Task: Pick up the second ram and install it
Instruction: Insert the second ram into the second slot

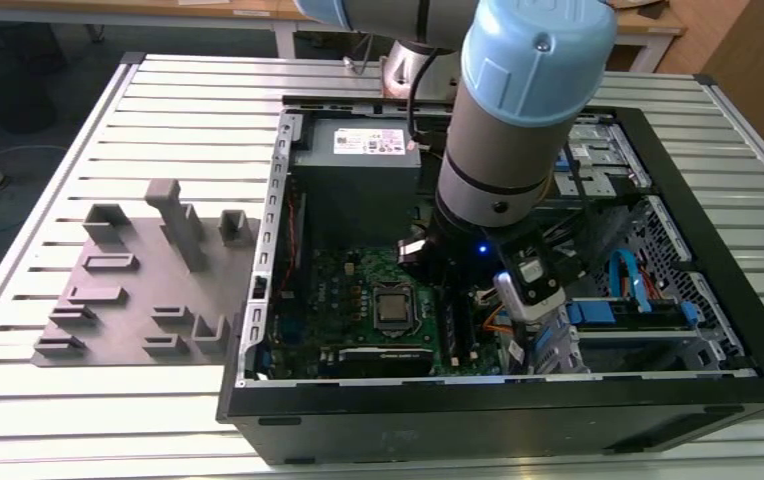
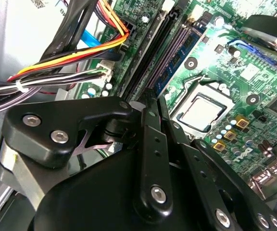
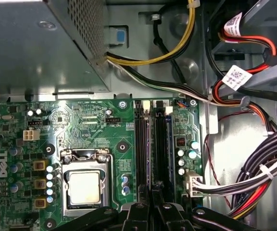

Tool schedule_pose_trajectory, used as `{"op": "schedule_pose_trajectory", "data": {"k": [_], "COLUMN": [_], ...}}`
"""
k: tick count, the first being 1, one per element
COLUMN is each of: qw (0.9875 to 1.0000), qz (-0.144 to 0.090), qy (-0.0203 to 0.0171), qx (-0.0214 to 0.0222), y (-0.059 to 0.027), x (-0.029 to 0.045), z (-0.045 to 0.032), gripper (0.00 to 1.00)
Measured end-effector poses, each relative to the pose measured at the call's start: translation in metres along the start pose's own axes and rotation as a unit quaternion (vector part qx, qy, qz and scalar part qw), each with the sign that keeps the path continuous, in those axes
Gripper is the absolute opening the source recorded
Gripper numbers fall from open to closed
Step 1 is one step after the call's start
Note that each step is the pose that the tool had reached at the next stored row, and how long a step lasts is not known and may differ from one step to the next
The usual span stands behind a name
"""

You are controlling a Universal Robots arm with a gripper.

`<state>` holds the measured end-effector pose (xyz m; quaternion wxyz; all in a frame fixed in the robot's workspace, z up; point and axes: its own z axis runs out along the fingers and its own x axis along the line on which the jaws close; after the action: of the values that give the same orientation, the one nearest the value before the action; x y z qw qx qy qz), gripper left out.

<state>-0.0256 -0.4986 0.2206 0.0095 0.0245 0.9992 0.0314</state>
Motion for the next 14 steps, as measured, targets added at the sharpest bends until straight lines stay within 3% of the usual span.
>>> {"op": "schedule_pose_trajectory", "data": {"k": [14], "qw": [1.0], "qz": [-0.002], "qy": [0.0002], "qx": [0.0], "y": [0.0059], "x": [0.001], "z": [0.0026], "gripper": [0.11]}}
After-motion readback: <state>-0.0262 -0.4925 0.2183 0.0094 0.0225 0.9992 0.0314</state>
